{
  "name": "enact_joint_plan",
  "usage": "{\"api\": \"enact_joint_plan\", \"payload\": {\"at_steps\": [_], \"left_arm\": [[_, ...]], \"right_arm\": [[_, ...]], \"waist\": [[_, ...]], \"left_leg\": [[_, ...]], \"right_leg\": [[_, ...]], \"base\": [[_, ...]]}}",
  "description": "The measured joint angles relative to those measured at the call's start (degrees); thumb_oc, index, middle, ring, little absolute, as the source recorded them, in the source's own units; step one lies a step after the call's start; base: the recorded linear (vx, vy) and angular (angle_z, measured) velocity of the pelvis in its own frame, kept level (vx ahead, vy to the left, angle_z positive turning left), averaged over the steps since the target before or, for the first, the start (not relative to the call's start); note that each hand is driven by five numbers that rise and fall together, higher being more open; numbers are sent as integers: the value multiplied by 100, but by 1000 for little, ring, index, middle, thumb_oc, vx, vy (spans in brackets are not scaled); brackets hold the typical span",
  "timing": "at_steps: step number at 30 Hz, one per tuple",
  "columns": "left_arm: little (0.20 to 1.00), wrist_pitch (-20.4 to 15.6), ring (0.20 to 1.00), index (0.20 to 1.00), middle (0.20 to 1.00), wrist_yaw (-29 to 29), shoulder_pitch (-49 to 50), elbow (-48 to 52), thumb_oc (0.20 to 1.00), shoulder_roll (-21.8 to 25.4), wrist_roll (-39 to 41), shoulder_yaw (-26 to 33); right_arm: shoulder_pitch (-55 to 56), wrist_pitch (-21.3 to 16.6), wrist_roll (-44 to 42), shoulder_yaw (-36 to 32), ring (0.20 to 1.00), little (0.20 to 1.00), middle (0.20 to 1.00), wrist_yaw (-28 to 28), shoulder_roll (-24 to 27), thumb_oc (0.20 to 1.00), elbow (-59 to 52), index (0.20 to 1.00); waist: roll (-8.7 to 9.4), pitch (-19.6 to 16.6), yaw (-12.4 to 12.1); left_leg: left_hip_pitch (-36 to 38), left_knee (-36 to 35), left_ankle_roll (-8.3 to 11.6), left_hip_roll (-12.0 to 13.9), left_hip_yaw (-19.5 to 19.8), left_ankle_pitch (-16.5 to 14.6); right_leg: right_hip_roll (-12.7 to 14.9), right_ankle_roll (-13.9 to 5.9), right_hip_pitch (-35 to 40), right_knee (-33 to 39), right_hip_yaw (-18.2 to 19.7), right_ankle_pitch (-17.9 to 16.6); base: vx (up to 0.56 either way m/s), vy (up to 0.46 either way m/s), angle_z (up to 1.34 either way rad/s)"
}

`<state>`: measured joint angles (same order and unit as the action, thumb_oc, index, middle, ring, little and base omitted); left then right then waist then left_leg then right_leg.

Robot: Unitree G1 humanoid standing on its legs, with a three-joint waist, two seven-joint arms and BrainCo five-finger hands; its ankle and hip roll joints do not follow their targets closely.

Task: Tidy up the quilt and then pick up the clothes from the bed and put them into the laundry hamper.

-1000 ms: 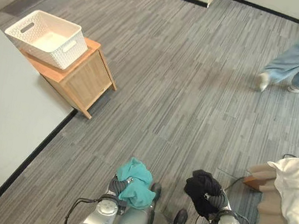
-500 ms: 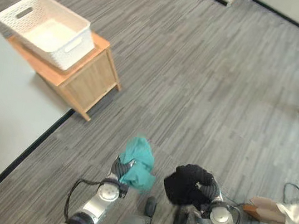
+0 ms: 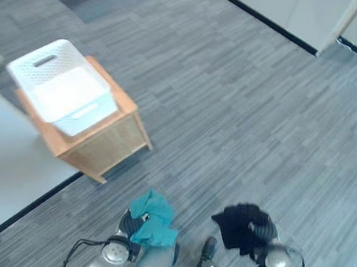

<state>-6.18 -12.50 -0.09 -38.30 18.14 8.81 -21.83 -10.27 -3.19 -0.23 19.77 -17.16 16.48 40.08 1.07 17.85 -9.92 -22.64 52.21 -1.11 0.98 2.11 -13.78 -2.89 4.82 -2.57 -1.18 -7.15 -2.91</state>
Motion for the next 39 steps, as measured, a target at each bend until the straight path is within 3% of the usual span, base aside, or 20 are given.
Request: {"api": "enact_joint_plan", "payload": {"at_steps": [4,5,8,9,11,12,14,17,18,21,23,25,26,27,28,31,33,34,37,39], "left_arm": [[200,-74,200,200,200,122,-355,-216,200,-267,-61,-2],[200,-75,200,200,200,122,-490,-218,200,-349,-109,17],[200,-39,200,200,200,104,-406,-332,200,-366,-119,230],[200,67,200,200,200,107,-257,-449,200,-358,-122,192],[200,127,200,200,200,109,-199,-555,200,-390,-171,145],[200,130,200,200,200,116,-238,-534,200,-326,-288,21],[200,132,200,200,200,51,-349,-518,200,-369,-355,-11],[200,149,200,200,200,-55,-538,-474,200,-348,-515,-90],[200,112,200,200,200,-124,-547,-345,200,-286,-516,-69],[200,90,200,200,200,-168,-401,-336,200,-235,-497,137],[200,69,200,200,200,-189,-224,-332,200,-266,-475,193],[200,-3,200,200,200,-262,-115,-519,200,-121,-303,191],[200,-64,200,200,200,-269,74,-579,200,-273,-240,245],[200,-133,200,200,200,-265,103,-715,200,-358,-212,400],[200,-145,200,200,200,-273,220,-746,200,-574,21,498],[200,-148,200,200,200,-241,323,-533,200,-570,237,544],[200,-126,200,200,200,-104,3,-447,200,-618,238,637],[200,-144,200,200,200,-65,-41,-289,200,-675,242,680],[200,-298,200,200,200,-53,-48,-129,200,-453,217,720],[200,-202,200,200,200,21,75,-215,200,-481,204,783]], "right_arm": [[-461,-203,-375,528,200,200,200,96,-203,200,260,200],[-197,-201,-366,727,200,200,200,118,-173,200,75,200],[199,-105,-205,1339,200,200,200,393,-331,200,-297,200],[282,-189,-191,1311,200,200,200,464,-475,200,-295,200],[314,-201,-186,1140,200,200,200,494,-580,200,-138,200],[374,-188,-183,1008,200,200,200,493,-583,200,-104,200],[342,-232,-77,782,200,200,200,480,-564,200,-89,200],[409,-306,-41,436,200,200,200,404,-440,200,-65,200],[687,-313,-51,149,200,200,200,333,-394,200,-63,200],[842,-290,-113,62,200,200,200,280,-304,200,177,200],[944,-263,-144,33,200,200,200,232,-260,200,205,200],[1189,-193,-241,30,200,200,200,224,-310,200,212,200],[957,-198,-263,15,200,200,200,253,-300,200,380,200],[835,-182,-319,25,200,200,200,251,-270,200,547,200],[720,-153,-419,42,200,200,200,306,-199,200,568,200],[431,-266,-489,17,200,200,200,263,-76,200,199,200],[274,-399,-642,11,200,200,200,681,544,200,217,200],[489,-332,-660,24,200,200,200,742,981,200,96,200],[695,-244,-409,-189,200,200,200,520,921,200,-300,200],[960,-221,-202,-117,200,200,200,540,613,200,-575,200]], "waist": [[28,16,-158],[68,5,-129],[413,-139,-154],[397,-177,-116],[253,-184,-68],[240,-197,21],[93,-188,114],[-233,-45,436],[-301,-57,591],[-299,-148,601],[-366,-206,644],[-185,-285,677],[-257,-290,612],[-315,-318,661],[-359,-360,515],[60,-338,444],[383,-212,605],[280,-284,670],[441,-333,699],[335,-465,803]], "left_leg": [[191,-4202,152,-145,-982,873],[184,-4488,92,-109,-1844,937],[420,-4310,-587,-140,-2654,1461],[803,-4558,-976,-247,-2376,1676],[1270,-4769,-948,-293,-2133,1652],[1665,-4951,-967,-451,-1703,1592],[1898,-4997,-925,-458,-1121,1277],[2527,-5335,-822,-444,-140,1204],[2881,-5505,-614,-436,696,1047],[3256,-5514,-432,-334,1340,571],[3406,-5422,-315,-209,1611,357],[3725,-5019,247,-121,1703,-36],[3693,-4670,436,58,1568,-47],[3629,-4323,430,245,1665,-36],[3241,-3206,569,335,1595,116],[2287,-2343,636,453,802,205],[1536,-2463,588,890,-678,184],[1224,-2779,505,954,-1354,276],[948,-3348,176,694,-2681,486],[1274,-3631,-48,461,-3485,467]], "right_leg": [[49,-226,1203,603,-121,578],[47,-298,1416,589,-467,809],[21,-737,1949,309,-1011,1261],[190,-807,1805,-636,-1137,1295],[586,-1321,1049,-2866,-1350,1085],[873,-1392,538,-3772,-1351,1050],[759,-1326,-396,-4476,-794,1104],[547,-1133,-1311,-4122,-522,1232],[654,-1141,-1592,-2417,-392,1213],[913,-1380,-1824,28,392,758],[1075,-1339,-1883,276,540,697],[1254,-1231,-1463,236,312,54],[1112,-919,-1415,-142,286,-855],[1018,-960,-1388,-387,237,-897],[746,-640,-1115,-433,84,-784],[734,-382,-685,-93,-193,-579],[725,-330,-146,317,-880,-553],[737,-304,89,496,-1403,-421],[620,-556,357,490,-2106,-34],[578,-1182,575,21,-2717,441]], "base": [[596,94,-8],[464,101,109],[679,245,84],[504,248,43],[471,223,67],[481,203,105],[459,85,126],[582,-39,195],[638,-141,246],[674,-289,174],[308,-199,138],[626,-356,149],[706,-379,94],[388,-238,59],[131,-127,34],[181,-271,68],[251,-245,150],[311,-136,192],[210,-49,114],[451,52,116]]}}
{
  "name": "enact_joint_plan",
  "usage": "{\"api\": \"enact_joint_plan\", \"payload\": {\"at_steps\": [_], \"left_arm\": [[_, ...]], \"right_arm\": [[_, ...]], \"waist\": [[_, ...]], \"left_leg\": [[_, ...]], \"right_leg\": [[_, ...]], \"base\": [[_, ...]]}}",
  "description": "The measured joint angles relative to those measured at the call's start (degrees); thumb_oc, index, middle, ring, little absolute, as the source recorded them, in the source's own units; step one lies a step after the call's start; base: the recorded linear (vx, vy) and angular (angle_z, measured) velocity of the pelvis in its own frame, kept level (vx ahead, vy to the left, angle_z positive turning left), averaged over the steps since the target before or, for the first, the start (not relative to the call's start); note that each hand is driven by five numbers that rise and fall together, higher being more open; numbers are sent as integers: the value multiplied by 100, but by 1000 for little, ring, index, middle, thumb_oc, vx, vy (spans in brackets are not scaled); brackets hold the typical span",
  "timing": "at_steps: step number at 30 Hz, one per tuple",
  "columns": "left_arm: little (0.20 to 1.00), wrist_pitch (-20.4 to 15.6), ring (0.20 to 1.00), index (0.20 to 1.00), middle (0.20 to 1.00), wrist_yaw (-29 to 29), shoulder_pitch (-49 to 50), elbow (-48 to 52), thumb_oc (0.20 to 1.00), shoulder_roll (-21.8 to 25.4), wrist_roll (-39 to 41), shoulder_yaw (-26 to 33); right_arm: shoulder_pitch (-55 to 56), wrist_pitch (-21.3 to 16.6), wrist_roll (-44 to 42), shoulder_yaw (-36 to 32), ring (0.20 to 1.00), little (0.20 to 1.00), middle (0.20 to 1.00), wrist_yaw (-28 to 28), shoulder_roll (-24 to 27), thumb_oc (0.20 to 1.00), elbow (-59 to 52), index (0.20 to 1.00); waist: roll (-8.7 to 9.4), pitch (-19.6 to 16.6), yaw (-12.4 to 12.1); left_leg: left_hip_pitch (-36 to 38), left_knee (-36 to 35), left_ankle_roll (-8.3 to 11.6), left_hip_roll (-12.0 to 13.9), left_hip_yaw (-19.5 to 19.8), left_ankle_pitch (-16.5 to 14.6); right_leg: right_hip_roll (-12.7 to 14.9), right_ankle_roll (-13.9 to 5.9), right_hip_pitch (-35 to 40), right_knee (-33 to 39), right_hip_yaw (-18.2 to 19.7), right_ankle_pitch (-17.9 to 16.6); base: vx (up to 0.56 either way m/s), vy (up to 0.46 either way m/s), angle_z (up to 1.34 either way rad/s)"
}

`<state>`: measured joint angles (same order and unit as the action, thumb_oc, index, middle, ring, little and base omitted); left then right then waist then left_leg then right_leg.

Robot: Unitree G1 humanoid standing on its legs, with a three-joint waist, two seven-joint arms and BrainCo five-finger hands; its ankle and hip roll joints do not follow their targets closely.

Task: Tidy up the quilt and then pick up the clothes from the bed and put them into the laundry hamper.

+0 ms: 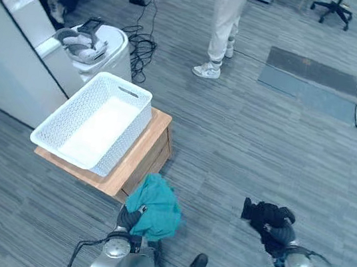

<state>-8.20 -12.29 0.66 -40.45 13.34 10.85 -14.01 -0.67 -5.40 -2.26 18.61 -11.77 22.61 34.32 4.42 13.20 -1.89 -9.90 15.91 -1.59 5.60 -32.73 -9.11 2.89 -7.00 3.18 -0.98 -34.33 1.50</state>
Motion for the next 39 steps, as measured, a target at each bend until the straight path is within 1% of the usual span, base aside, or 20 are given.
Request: {"api": "enact_joint_plan", "payload": {"at_steps": [1,2,6,7,10,11,12,14,15,16,18,19,20,22,23,24,26,29,32,39], "left_arm": [[200,-7,200,200,200,1,157,7,200,1,-13,11],[200,-22,200,200,200,35,188,-187,200,-51,-62,101],[200,110,200,200,200,78,359,-275,200,235,-91,154],[200,120,200,200,200,64,400,-254,200,317,-90,166],[200,117,200,200,200,-4,488,-220,200,570,-89,334],[200,122,200,200,200,-18,488,-214,200,623,-90,397],[200,86,200,200,200,-22,443,-222,200,654,-93,404],[200,92,200,200,200,-15,343,-274,200,680,-91,499],[200,90,200,200,200,-20,338,-306,200,686,-93,703],[200,91,200,200,200,-65,176,-350,200,646,-86,713],[200,58,200,200,200,-72,145,-296,200,891,-95,730],[200,37,200,200,200,-67,333,-317,200,981,-115,866],[200,83,200,200,200,-152,446,-384,200,954,-117,996],[200,72,200,200,200,-126,766,-228,200,597,-226,946],[200,75,200,200,200,-118,890,-201,200,465,-232,942],[200,74,200,200,200,-119,745,-101,200,453,-210,820],[200,15,200,200,200,-87,731,161,200,488,-200,669],[200,-16,200,200,200,7,830,571,200,477,-200,473],[200,-18,200,200,200,117,834,873,200,531,-198,489],[200,-195,200,200,200,173,816,1581,200,1000,44,851]], "right_arm": [[50,11,15,90,200,200,200,32,-70,200,-9,200],[21,33,84,148,200,200,200,46,-182,200,14,200],[128,38,277,184,200,200,200,76,-312,200,-345,200],[128,24,349,104,200,200,200,76,-348,200,-433,200],[-90,14,347,60,200,200,200,86,-367,200,-456,200],[-81,5,342,-9,200,200,200,78,-367,200,-511,200],[11,-3,340,-168,200,200,200,58,-293,200,-736,200],[3,4,341,-308,200,200,200,47,-198,200,-890,200],[-74,19,396,-402,200,200,200,30,-186,200,-1002,200],[2,20,455,-467,200,200,200,-61,-72,200,-1247,200],[-39,8,512,-436,200,200,200,-66,-34,200,-1438,200],[-334,73,745,-283,200,200,200,-65,-14,200,-1473,200],[-678,22,937,-243,200,200,200,-74,72,200,-1597,200],[-1355,-59,1130,-278,200,200,200,-191,524,200,-1962,200],[-1756,37,1168,-89,200,200,200,-182,788,200,-2124,200],[-2011,30,1249,-57,200,200,200,-215,964,200,-2355,200],[-2501,-57,1348,-20,200,200,200,-225,1139,200,-2571,200],[-3276,-137,1387,-12,200,200,200,-228,1262,200,-2693,200],[-3526,-116,1584,188,200,200,200,-224,1719,200,-2702,200],[-4250,-99,1584,553,200,200,200,-197,2382,200,-2168,200]], "waist": [[-108,-151,-32],[-275,-198,-30],[-99,-383,72],[-92,-375,157],[-160,-280,60],[-265,-211,0],[-350,-161,206],[-354,-126,254],[-343,-75,199],[-280,-35,354],[15,6,288],[222,44,138],[211,65,69],[-199,65,36],[-179,99,-11],[34,125,83],[208,212,-17],[19,253,19],[-116,301,32],[-130,330,-167]], "left_leg": [[112,-310,4,-73,83,-2],[322,-662,-339,-122,543,276],[850,-1470,-655,-615,1473,727],[930,-1589,-752,-670,1808,856],[977,-1752,-658,-676,2352,1069],[985,-1753,-523,-632,2674,1021],[985,-1824,-382,-620,3328,1010],[996,-1964,-348,-621,3732,1065],[1044,-1960,-103,-648,4115,1106],[1020,-1887,-93,-639,4427,1020],[1181,-1951,-34,-581,4289,960],[1406,-2077,176,-503,4191,873],[1507,-2028,347,-216,4020,634],[1614,-1953,500,571,3508,652],[1696,-1851,826,696,3249,863],[1305,-1142,988,651,3144,840],[934,-1007,961,536,2727,781],[889,-2040,835,463,2212,1078],[725,-2076,753,502,2239,1494],[308,-2061,563,232,2300,1635]], "right_leg": [[-53,-139,-5,-196,-64,140],[11,-503,-123,-1151,-41,481],[884,-333,-1122,-4212,772,509],[853,-325,-1353,-4141,1210,685],[668,-351,-1777,-3294,1698,671],[491,-217,-1766,-2792,1941,752],[338,-223,-1422,-1358,2322,689],[203,-188,-1283,133,3576,336],[293,-230,-1292,456,3981,113],[385,-220,-1233,604,4236,-182],[543,-142,-1159,541,4249,-420],[590,-107,-1075,351,3807,-403],[440,-32,-1150,97,3482,-659],[-196,118,-880,314,3024,-697],[-322,420,-542,577,2969,-948],[-196,593,-491,608,2769,-954],[-133,706,-476,585,2708,-971],[-318,714,-471,577,2546,-960],[-415,742,-545,580,2503,-867],[-162,634,-918,579,2429,-944]], "base": [[387,104,103],[188,74,101],[248,35,155],[85,-47,148],[261,-219,121],[541,-420,165],[397,-270,175],[364,-338,169],[328,-316,173],[217,-197,176],[362,-414,122],[316,-390,26],[317,-305,30],[338,-354,33],[89,-217,47],[14,-124,65],[51,-31,47],[51,15,5],[54,-6,-3],[-12,9,11]]}}
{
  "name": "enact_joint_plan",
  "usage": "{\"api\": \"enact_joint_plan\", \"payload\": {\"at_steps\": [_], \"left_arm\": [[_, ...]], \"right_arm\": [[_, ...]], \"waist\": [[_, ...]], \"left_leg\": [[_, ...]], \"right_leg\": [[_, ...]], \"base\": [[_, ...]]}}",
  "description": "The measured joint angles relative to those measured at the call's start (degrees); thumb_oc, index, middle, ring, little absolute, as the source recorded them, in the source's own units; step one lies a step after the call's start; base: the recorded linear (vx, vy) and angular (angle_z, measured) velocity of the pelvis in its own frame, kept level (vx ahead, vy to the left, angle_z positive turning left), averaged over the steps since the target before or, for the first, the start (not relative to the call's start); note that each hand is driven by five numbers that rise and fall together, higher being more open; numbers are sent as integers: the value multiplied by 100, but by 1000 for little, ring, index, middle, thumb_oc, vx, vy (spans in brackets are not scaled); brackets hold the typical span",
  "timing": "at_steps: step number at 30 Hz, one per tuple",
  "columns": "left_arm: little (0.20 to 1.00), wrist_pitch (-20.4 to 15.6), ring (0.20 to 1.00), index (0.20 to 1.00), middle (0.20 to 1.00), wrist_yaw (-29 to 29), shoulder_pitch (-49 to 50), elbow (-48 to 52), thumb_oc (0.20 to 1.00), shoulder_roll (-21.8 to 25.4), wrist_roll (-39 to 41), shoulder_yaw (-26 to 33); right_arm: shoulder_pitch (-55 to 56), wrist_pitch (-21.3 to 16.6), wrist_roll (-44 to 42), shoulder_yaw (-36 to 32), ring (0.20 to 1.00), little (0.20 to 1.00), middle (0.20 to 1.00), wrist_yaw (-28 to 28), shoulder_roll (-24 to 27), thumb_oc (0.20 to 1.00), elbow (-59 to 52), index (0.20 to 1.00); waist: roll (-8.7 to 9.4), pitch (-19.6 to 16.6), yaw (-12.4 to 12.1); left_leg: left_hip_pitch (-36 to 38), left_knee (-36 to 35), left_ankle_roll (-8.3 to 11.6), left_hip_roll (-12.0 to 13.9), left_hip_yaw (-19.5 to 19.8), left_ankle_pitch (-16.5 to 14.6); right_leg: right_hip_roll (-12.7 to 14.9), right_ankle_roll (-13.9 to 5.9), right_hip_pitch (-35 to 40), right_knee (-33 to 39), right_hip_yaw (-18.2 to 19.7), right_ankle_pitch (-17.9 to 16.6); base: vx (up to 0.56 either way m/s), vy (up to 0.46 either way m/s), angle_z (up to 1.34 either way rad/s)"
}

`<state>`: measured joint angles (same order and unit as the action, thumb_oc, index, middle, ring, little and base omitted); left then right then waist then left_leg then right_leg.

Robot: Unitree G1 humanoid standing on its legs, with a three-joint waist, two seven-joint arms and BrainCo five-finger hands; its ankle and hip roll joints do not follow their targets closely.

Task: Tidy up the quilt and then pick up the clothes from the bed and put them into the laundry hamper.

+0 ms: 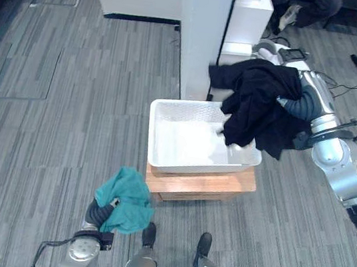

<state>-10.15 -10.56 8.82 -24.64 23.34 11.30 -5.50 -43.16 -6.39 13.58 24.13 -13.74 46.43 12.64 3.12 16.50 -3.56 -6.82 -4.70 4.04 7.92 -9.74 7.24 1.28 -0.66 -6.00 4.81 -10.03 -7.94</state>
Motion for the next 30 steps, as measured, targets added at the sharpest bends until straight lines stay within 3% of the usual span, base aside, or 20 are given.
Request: {"api": "enact_joint_plan", "payload": {"at_steps": [5,7,10,11,14,16,19,21,22,25,26,28,29,30], "left_arm": [[200,-108,200,200,200,9,105,618,200,244,203,174],[200,-153,200,200,200,22,125,1021,200,343,213,210],[200,-203,200,200,200,97,-40,1760,200,464,410,262],[200,-309,200,200,200,124,-129,1946,200,523,424,272],[200,-449,200,200,200,145,-676,2465,200,924,408,182],[200,-559,200,200,200,110,-988,2453,200,783,411,122],[200,-550,200,200,200,76,-1617,2567,200,701,330,-131],[200,-568,200,200,200,-22,-1673,2606,200,731,180,-86],[200,-557,200,200,200,-87,-1748,2593,200,743,89,-94],[200,-371,200,200,200,-348,-2049,2572,200,790,-359,-169],[200,-349,200,200,200,-402,-2059,2545,200,823,-424,-94],[200,-265,200,200,200,-587,-2274,2217,200,824,-711,-154],[200,-108,200,200,200,-744,-2494,1761,200,825,-1051,-163],[200,-37,200,200,200,-825,-2598,1436,200,805,-1216,-202]], "right_arm": [[-13,48,-7,44,200,200,200,-10,-117,200,716,200],[-47,82,-8,56,200,200,200,0,-157,200,918,200],[-65,165,-11,94,200,200,200,-17,-379,200,1540,200],[-61,209,-12,128,1000,1000,1000,-9,-495,1000,1751,1000],[-46,271,-7,188,1000,1000,1000,3,-780,1000,2047,1000],[-12,287,12,192,1000,1000,1000,-7,-873,1000,1978,1000],[814,289,570,-60,1000,1000,1000,-38,-1070,1000,991,1000],[1288,248,827,-174,1000,1000,1000,-49,-1148,1000,587,1000],[1449,238,927,-220,1000,1000,1000,-51,-1144,1000,539,1000],[2713,271,1125,-1347,1000,1000,1000,-41,-1443,1000,-386,1000],[3025,269,1122,-1439,1000,1000,1000,-109,-1549,1000,-631,1000],[3442,250,1119,-1437,1000,1000,1000,-32,-1491,1000,-910,1000],[3719,231,1106,-1301,1000,1000,1000,17,-1500,1000,-1153,1000],[3803,146,1103,-1211,1000,1000,1000,29,-1500,1000,-1225,1000]], "waist": [[-245,247,-339],[-369,410,-304],[-560,550,-499],[-582,569,-519],[-584,571,-527],[-582,571,-471],[-393,568,-131],[-285,526,-89],[-194,505,52],[-5,409,487],[67,332,530],[179,199,833],[275,50,1113],[279,-52,1198]], "left_leg": [[-316,0,-55,-83,128,55],[-457,1,-50,-117,279,101],[-623,2,-67,-157,430,172],[-646,2,-65,-167,476,178],[-641,3,-66,-192,565,191],[-564,3,-69,-215,566,193],[-234,3,-54,-242,553,144],[-113,-12,-68,-234,464,109],[-43,-1,-23,-233,366,24],[82,-4,-45,-237,131,-9],[109,-31,-65,-226,45,-42],[156,-28,-44,-212,-222,-93],[207,-30,-55,-202,-506,-143],[190,-39,-71,-175,-719,-167]], "right_leg": [[79,-39,-241,1,-128,-26],[101,-52,-305,-2,-252,-41],[133,-54,-388,-2,-402,-43],[139,-54,-389,-2,-447,-43],[159,-54,-339,-3,-527,-43],[182,-55,-258,-3,-529,-43],[210,-109,60,-2,-479,2],[217,-118,126,-1,-361,5],[219,-144,131,0,-251,22],[237,-166,147,27,-47,28],[234,-184,106,27,53,15],[228,-224,9,30,305,-14],[216,-276,-103,30,561,-51],[222,-318,-200,30,652,-83]], "base": [[-28,-1,17],[-26,9,30],[-3,0,30],[10,-8,19],[7,-13,16],[31,5,5],[71,10,0],[56,13,-29],[96,13,-44],[72,6,-38],[38,12,-60],[18,17,-84],[-4,5,-106],[-36,9,-119]]}}
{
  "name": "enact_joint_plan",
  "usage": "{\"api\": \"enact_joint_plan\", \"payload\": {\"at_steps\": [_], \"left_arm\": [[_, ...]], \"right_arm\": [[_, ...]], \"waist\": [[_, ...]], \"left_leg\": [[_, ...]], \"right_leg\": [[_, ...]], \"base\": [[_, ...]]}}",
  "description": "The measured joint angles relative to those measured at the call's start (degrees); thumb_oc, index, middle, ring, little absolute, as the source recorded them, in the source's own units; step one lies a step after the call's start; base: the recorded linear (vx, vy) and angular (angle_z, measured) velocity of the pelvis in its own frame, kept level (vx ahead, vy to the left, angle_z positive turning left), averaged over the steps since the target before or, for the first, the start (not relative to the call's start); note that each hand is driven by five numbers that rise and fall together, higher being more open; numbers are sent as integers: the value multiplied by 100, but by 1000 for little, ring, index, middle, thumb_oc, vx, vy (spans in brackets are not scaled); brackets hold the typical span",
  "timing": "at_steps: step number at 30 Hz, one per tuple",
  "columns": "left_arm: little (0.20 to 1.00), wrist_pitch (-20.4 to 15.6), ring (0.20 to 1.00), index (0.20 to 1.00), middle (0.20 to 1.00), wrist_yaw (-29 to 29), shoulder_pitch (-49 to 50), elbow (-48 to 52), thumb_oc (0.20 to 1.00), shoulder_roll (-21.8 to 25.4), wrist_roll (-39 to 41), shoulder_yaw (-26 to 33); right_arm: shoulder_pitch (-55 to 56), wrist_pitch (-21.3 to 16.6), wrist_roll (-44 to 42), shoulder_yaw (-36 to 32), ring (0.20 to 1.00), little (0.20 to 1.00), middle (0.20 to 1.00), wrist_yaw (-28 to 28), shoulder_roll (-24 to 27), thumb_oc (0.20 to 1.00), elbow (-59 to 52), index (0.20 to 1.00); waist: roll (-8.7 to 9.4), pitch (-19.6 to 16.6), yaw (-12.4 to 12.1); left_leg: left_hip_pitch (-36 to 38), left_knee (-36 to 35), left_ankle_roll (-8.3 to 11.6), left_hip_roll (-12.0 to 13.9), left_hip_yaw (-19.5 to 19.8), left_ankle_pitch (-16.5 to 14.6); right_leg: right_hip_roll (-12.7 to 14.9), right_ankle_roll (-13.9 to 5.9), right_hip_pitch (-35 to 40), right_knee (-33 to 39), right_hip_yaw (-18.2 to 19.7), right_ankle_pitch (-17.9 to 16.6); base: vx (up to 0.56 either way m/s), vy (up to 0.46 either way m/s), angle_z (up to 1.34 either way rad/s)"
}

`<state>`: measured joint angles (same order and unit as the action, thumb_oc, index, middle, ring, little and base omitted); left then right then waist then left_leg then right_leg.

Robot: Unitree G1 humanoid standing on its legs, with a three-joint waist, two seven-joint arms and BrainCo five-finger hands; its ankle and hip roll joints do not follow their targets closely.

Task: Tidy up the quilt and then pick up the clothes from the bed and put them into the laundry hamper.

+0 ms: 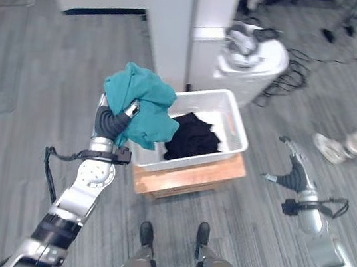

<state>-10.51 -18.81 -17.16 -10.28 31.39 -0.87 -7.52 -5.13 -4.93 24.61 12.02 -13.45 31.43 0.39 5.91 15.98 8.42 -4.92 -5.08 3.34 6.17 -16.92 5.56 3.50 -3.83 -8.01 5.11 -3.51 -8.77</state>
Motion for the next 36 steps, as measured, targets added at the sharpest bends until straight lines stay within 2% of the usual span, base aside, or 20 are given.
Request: {"api": "enact_joint_plan", "payload": {"at_steps": [2,4,5,6,7,8,10,12,13,15,17,19,21,22,24,27,29,32,35,36], "left_arm": [[200,146,200,200,200,-71,-247,-518,200,-115,-208,-171],[200,196,200,200,200,-185,-546,-1127,200,-216,-276,-391],[200,320,200,200,200,-332,-1037,-2133,200,-387,-390,-677],[200,411,200,200,200,-369,-1264,-2581,200,-466,-400,-768],[498,498,498,498,498,-372,-1347,-2810,498,-522,-401,-804],[1000,522,1000,1000,1000,-387,-1345,-2948,1000,-597,-400,-816],[1000,571,1000,1000,1000,-394,-1436,-3592,1000,-827,-383,-905],[1000,598,1000,1000,1000,-396,-1389,-3693,1000,-903,-324,-900],[1000,596,1000,1000,1000,-378,-1291,-3752,1000,-949,15,-896],[1000,593,1000,1000,1000,-350,-1171,-3755,1000,-989,209,-812],[1000,545,1000,1000,1000,-228,-912,-3732,1000,-1357,1020,-314],[1000,533,1000,1000,1000,-168,-616,-3603,1000,-1435,1714,-145],[1000,498,1000,1000,1000,-169,-435,-3462,1000,-1374,2122,87],[1000,427,1000,1000,1000,-241,-368,-3419,1000,-1219,2396,438],[1000,318,1000,1000,1000,-355,-363,-3344,1000,-966,2545,550],[1000,216,1000,1000,1000,-385,-369,-3327,1000,-339,2778,710],[1000,31,1000,1000,1000,-374,-236,-3338,1000,-155,2964,923],[1000,-62,1000,1000,1000,-220,289,-3655,1000,-205,3011,1023],[1000,95,1000,1000,1000,172,1007,-4126,1000,-473,2998,1004],[1000,184,1000,1000,1000,219,1100,-4240,1000,-559,3000,1006]], "right_arm": [[143,-81,-52,45,1000,1000,1000,5,17,1000,-9,1000],[315,-144,-113,48,1000,1000,1000,22,20,1000,-8,1000],[459,-230,-182,124,1000,1000,1000,34,69,1000,162,1000],[451,-238,-229,199,1000,1000,1000,41,96,1000,332,1000],[428,-228,-232,279,1000,1000,1000,62,129,1000,518,1000],[443,-240,-237,309,1000,1000,1000,44,141,1000,728,1000],[378,-206,-280,409,1000,1000,1000,-59,16,1000,1770,1000],[331,-112,-279,452,1000,1000,1000,-103,-18,1000,2312,1000],[367,56,-275,514,1000,1000,1000,-129,-29,1000,2787,1000],[453,168,-274,505,1000,1000,1000,-141,-31,1000,2964,1000],[428,263,-273,600,1000,1000,1000,-160,-172,1000,3712,1000],[508,347,-278,590,1000,1000,1000,-103,-228,1000,3832,1000],[686,345,-277,589,1000,1000,1000,-43,-230,1000,3768,1000],[786,336,-277,594,1000,1000,1000,-6,-286,1000,3734,1000],[869,320,-280,597,1000,1000,1000,-2,-358,1000,3848,1000],[447,393,-502,691,1000,1000,1000,-2,-833,1000,4954,1000],[426,450,-496,923,1000,1000,1000,27,-1003,1000,5351,1000],[448,493,-496,954,1000,1000,1000,120,-1132,1000,5802,1000],[406,587,-748,472,1000,1000,1000,112,-1418,1000,6388,1000],[442,624,-783,406,1000,1000,1000,117,-1446,1000,6453,1000]], "waist": [[18,-72,312],[18,-96,438],[-41,-249,579],[-55,-252,628],[-54,-253,704],[-55,-250,740],[-59,-248,735],[-70,-240,685],[-108,-224,666],[-146,-204,650],[-201,-181,521],[-267,-171,517],[-323,-171,510],[-383,-191,467],[-465,-257,363],[-547,-331,223],[-630,-565,105],[-753,-927,-108],[-723,-1130,-62],[-697,-1147,-117]], "left_leg": [[15,1,3,9,-216,-31],[-18,3,-12,36,-349,-21],[-254,2,-6,57,-470,-9],[-331,6,-14,61,-497,14],[-389,3,-13,67,-556,15],[-408,5,-7,73,-613,19],[-390,1,6,106,-714,8],[-395,-1,24,121,-758,-6],[-387,-2,28,125,-761,-8],[-365,-1,27,127,-755,-6],[-116,-5,40,134,-730,-35],[80,-6,73,140,-658,-108],[179,-6,71,143,-565,-161],[265,-6,69,152,-442,-160],[317,-5,68,160,-421,-153],[503,-5,82,177,-307,-139],[617,-5,114,185,-271,-163],[766,-6,121,176,-245,-233],[833,-5,114,169,-96,-253],[828,-4,111,165,-74,-251]], "right_leg": [[-3,-72,-128,-2,65,-61],[-47,-54,-239,-4,170,-100],[-74,-50,-533,-14,279,-161],[-81,-2,-615,-32,278,-262],[-95,32,-709,-33,323,-290],[-112,66,-771,-33,381,-324],[-155,64,-798,-32,449,-324],[-171,58,-832,-29,496,-312],[-174,48,-830,-30,501,-296],[-171,71,-801,-32,494,-313],[-170,78,-532,-30,465,-263],[-162,98,-285,1,396,-134],[-153,141,-147,1,337,-78],[-155,194,4,1,235,-40],[-158,205,66,2,209,-31],[-167,192,320,0,90,-37],[-169,188,455,1,39,27],[-151,175,627,1,0,114],[-147,165,744,2,-86,182],[-144,172,749,1,-104,192]], "base": [[-52,11,-64],[-72,30,-37],[-64,42,-44],[-55,27,-37],[-47,29,-25],[-26,14,-27],[-5,2,-24],[7,-6,-13],[18,-12,-4],[17,-5,2],[44,-6,9],[60,-9,19],[63,-3,28],[47,1,32],[9,1,17],[0,15,14],[25,6,16],[21,37,6],[3,39,21],[19,74,24]]}}
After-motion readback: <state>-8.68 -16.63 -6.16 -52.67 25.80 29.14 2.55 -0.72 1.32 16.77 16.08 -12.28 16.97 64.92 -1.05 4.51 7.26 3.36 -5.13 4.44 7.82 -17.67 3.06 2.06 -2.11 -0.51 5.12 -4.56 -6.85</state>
